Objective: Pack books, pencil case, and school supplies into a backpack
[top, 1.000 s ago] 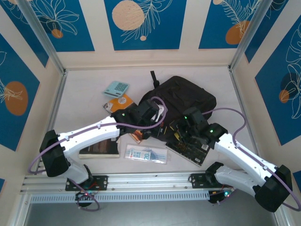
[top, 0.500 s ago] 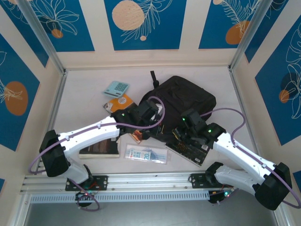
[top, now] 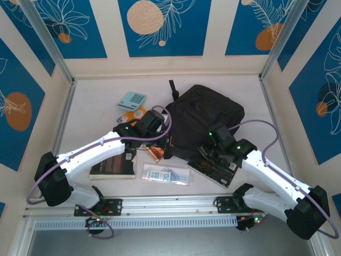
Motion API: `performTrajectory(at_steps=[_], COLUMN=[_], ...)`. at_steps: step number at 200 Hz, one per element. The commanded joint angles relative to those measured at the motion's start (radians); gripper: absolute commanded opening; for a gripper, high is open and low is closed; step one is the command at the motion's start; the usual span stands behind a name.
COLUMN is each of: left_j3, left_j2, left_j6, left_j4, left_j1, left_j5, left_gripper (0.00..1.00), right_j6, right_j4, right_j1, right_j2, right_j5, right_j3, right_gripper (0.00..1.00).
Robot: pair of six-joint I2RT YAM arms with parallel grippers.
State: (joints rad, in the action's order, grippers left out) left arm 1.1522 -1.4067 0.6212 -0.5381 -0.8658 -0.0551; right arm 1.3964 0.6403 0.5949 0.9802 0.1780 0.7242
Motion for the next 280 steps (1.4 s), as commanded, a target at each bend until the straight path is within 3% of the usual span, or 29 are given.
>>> performTrajectory(at_steps=[1, 34, 79, 90, 94, 95, 105, 122, 181, 245, 280], left_j3=[0.000, 0.020, 0.109, 0.123, 0.126, 0.127, 0.139, 0.168, 0.234, 0.189, 0.175], left_j2=[0.019, -0.019, -0.091, -0.119, -0.128, -0.130, -0.153, -0.186, -0.247, -0.217, -0.186], left_j6=[-0.024, -0.053, -0.064, -0.039, -0.030, -0.026, -0.003, 0.023, 0.060, 0.077, 0.058], left_j4=[-0.018, 0.000, 0.054, 0.081, 0.093, 0.095, 0.117, 0.134, 0.174, 0.197, 0.173], left_j1=[0.016, -0.007, -0.112, -0.122, -0.124, -0.124, -0.127, -0.128, -0.142, -0.154, -0.153], left_j5=[-0.032, -0.091, -0.148, -0.178, -0.188, -0.191, -0.208, -0.207, -0.233, -0.242, -0.202], left_gripper=[0.00, 0.00, 0.00, 0.00, 0.00, 0.00, 0.00, 0.00, 0.00, 0.00, 0.00], right_j6=[-0.106, -0.259, -0.456, -0.471, -0.471, -0.471, -0.452, -0.383, -0.046, 0.130, 0.149], right_j4=[0.076, 0.079, 0.059, 0.077, 0.088, 0.096, 0.139, 0.205, 0.260, 0.106, 0.148], right_j1=[-0.060, -0.144, -0.292, -0.312, -0.315, -0.315, -0.314, -0.313, -0.246, -0.159, -0.118], right_j2=[0.014, 0.054, 0.161, 0.180, 0.183, 0.183, 0.178, 0.135, -0.077, -0.043, -0.022], right_j5=[0.054, 0.025, -0.053, -0.045, -0.033, -0.025, 0.011, 0.022, -0.063, -0.111, -0.032], right_j3=[0.013, 0.093, 0.184, 0.208, 0.216, 0.222, 0.242, 0.264, 0.164, 0.092, 0.100], right_gripper=[0.03, 0.10, 0.12, 0.24, 0.33, 0.39, 0.59, 0.71, 0.66, 0.63, 0.44])
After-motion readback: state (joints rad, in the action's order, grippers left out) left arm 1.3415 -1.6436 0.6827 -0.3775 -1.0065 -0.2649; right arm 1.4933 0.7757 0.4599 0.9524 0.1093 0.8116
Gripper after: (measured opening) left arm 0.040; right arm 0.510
